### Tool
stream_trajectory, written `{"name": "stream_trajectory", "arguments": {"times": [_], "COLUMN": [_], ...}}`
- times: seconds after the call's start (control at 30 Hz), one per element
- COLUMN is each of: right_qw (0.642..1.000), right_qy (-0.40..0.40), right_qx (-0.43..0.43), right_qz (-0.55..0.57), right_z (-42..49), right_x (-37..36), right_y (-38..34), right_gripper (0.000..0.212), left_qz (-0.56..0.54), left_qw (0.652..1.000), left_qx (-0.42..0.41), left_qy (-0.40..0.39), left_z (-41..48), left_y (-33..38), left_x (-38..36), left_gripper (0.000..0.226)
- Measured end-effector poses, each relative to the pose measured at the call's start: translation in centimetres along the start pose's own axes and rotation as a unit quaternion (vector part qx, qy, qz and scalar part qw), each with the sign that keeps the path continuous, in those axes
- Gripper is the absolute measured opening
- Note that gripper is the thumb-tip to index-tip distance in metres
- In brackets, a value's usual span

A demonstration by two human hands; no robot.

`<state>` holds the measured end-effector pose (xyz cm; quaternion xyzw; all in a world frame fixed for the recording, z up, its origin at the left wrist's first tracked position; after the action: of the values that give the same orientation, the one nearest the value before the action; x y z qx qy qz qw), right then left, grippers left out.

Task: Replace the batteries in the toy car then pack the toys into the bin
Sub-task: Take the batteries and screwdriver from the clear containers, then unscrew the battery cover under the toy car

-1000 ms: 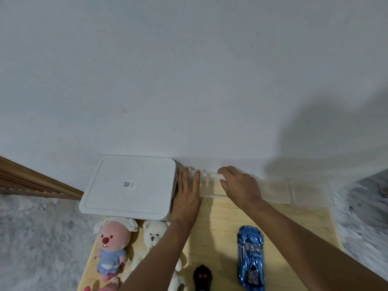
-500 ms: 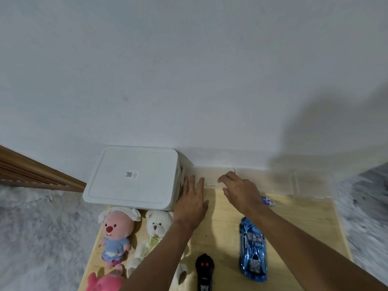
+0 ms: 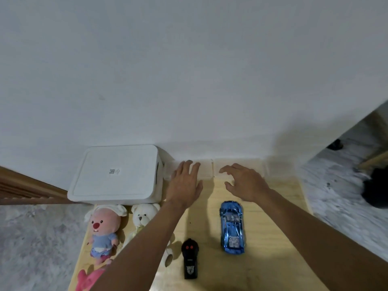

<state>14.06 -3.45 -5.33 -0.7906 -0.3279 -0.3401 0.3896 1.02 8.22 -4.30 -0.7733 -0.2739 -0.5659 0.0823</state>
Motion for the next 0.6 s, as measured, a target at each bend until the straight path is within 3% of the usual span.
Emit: {"name": "stream_trajectory", "arguments": {"times": [0.07,0.17,0.37,0.47,0.6], "right_qw": [1.000,0.997,0.988,0.980,0.972], "right_qy": [-0.024,-0.061,-0.116,-0.120,-0.132], "right_qx": [-0.004,-0.015,-0.043,-0.062,-0.067], "right_qz": [0.013,0.040,0.097,0.146,0.183], "right_z": [-1.3,-3.6,-8.1,-9.1,-9.3], "right_x": [-0.4,-2.0,-8.3,-10.1,-11.7], "right_y": [0.6,1.8,4.8,5.6,5.0], "right_gripper": [0.049,0.059,0.064,0.066,0.064], "left_qz": [-0.030,-0.105,-0.159,-0.174,-0.186], "left_qw": [0.998,0.987,0.954,0.945,0.944], "left_qx": [-0.048,-0.100,-0.096,-0.089,-0.091], "left_qy": [-0.002,-0.067,-0.236,-0.261,-0.255], "left_z": [-0.3,-1.0,-4.2,-5.2,-6.0], "left_y": [1.7,3.7,6.2,6.8,8.2], "left_x": [0.3,-1.5,-8.8,-11.3,-12.0], "left_gripper": [0.054,0.052,0.080,0.088,0.080]}}
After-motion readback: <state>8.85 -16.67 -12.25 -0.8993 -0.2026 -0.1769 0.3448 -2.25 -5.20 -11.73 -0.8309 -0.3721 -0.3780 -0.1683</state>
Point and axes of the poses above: each hand's wrist, its own z-axis towards the middle knuckle, its own x-axis out of the back of the hand, y = z × x, the point moved 10 cm from there along z, towards the middle knuckle, and after that the axes turned 14 degrees about -y, right-handed, at the moved point
